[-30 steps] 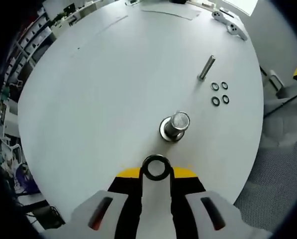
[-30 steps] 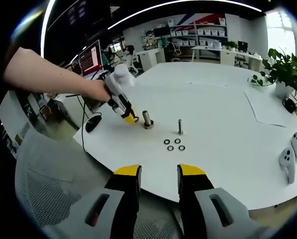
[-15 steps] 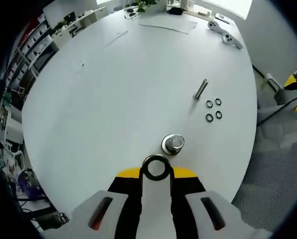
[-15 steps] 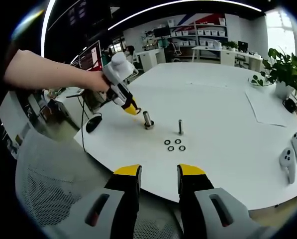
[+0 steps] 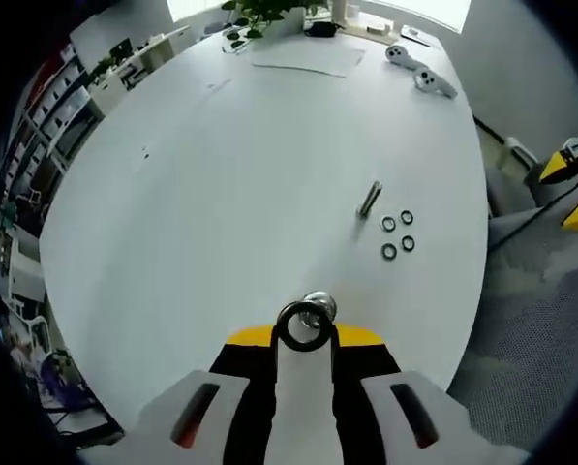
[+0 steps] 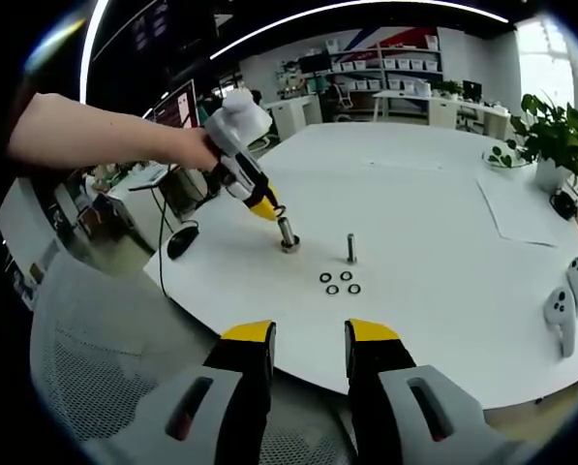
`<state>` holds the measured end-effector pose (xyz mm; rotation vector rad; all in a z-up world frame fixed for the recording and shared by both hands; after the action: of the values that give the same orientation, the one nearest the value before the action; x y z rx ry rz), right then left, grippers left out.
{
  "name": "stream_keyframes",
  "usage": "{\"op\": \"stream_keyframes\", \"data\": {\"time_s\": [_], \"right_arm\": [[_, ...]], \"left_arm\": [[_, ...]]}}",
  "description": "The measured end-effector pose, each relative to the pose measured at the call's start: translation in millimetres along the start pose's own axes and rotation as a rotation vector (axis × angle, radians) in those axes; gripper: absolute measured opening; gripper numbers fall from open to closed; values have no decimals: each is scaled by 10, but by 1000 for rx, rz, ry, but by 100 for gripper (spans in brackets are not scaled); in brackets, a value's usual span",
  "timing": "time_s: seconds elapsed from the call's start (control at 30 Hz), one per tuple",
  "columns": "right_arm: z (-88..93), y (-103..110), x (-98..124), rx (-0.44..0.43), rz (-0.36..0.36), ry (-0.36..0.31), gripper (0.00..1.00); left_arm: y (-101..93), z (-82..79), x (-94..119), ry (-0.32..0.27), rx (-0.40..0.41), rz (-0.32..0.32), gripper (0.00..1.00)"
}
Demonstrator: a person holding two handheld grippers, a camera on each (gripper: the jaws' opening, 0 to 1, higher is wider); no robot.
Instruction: Place the washer onto the threaded stud by aligning its center hole with the stud, sliding it down to the base, and recovering from edge contact or off-axis alignment until the washer reaches the visible bottom stop.
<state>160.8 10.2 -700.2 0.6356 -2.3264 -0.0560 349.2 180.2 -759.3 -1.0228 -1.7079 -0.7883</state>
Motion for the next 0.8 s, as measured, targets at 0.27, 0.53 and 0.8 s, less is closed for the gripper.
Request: {"op": "stream_keyframes", "data": {"time_s": [0.27,0.53,0.8], "right_arm": [[-2,-4,0,-4,1,-2,31],[-3,-7,-1,-5,2,-1,31],[4,-13,-2,-6,6,3,31]], "left_arm": [[6,-1,-120,19,-38,12,18],[-13,-8,-186,41,-72,16,18],[1,16,-298,64,-76,17,18]]}}
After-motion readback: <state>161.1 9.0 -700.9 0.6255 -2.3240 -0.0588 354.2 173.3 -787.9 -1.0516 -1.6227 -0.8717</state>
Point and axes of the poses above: the point that each gripper's makers call its tool centre point, and the gripper's own axes: x roughly backward along the fingers, y roughly to its left, z roughly out of its underside, the point moved 3 cm from there along x, roughly backward along the fingers, and after that the axes turned 2 degrees about -z, right-handed, at the moved point
